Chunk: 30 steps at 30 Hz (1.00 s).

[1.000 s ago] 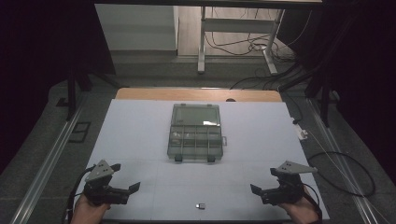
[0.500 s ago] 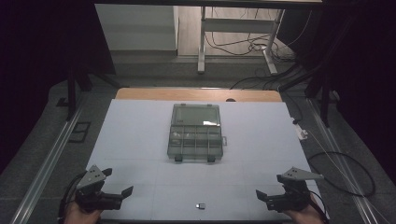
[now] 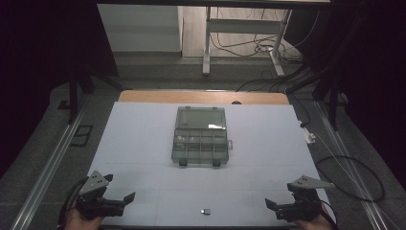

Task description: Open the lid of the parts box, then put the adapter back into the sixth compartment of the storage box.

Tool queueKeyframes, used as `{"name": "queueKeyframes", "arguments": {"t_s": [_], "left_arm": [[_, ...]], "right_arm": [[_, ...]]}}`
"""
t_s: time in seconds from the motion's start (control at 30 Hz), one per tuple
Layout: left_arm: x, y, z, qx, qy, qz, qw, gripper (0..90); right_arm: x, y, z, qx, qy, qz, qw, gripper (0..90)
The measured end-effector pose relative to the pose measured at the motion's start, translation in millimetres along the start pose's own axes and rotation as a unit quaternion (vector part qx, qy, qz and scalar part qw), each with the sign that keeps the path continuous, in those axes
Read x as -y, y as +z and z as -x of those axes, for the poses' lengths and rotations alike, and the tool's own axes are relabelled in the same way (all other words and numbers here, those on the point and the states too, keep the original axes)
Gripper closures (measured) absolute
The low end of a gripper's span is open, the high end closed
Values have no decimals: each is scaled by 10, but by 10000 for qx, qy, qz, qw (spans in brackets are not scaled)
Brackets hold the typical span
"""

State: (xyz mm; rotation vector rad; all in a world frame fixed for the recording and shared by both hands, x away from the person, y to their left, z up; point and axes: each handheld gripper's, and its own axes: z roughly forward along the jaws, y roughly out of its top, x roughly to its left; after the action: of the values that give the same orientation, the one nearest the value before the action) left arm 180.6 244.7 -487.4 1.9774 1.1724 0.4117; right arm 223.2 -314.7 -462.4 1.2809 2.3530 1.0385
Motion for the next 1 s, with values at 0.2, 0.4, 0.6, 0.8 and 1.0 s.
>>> {"name": "queueKeyframes", "arguments": {"t_s": [0.2, 0.4, 0.6, 0.8, 1.0], "left_arm": [[7, -2, -9, 7, -32, 15, 10000, 0], [4, 4, -10, 7, -51, -5, 10000, 0], [2, 9, -18, 23, -77, -36, 10000, 0], [-3, 19, -19, 39, -73, -79, 9999, 2], [-8, 29, -20, 38, -71, -135, 9999, 9]], "right_arm": [[-11, 5, -5, -21, -6, -7, 10000, 0], [-44, -2, -29, -129, -86, 86, 9998, 0], [-74, 33, -67, -188, -243, 98, 9995, 0], [-92, 69, -84, -217, -316, 107, 9992, 0], [-126, 117, -113, -328, -406, 143, 9985, 0]]}}
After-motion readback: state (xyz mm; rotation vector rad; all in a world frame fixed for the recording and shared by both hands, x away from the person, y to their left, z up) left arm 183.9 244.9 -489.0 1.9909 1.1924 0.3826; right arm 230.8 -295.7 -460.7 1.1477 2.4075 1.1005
